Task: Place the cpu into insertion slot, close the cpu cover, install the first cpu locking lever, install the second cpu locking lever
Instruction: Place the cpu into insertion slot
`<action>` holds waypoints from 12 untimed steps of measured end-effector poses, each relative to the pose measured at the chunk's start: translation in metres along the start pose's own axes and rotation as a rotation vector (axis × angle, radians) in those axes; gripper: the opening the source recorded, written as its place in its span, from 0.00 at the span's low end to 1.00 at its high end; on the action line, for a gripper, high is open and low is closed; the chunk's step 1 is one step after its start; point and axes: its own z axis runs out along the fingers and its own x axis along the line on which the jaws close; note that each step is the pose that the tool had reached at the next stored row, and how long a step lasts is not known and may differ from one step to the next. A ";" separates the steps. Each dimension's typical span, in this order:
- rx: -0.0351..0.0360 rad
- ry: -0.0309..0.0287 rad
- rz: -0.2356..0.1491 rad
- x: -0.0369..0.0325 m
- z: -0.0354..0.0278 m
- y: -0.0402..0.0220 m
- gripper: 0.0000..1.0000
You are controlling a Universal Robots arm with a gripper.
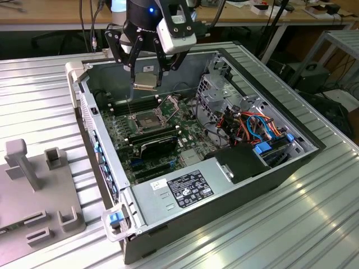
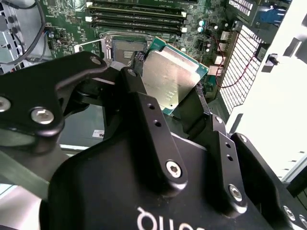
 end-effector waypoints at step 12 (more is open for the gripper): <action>0.0014 -0.0029 0.063 0.0000 0.0005 0.0000 0.55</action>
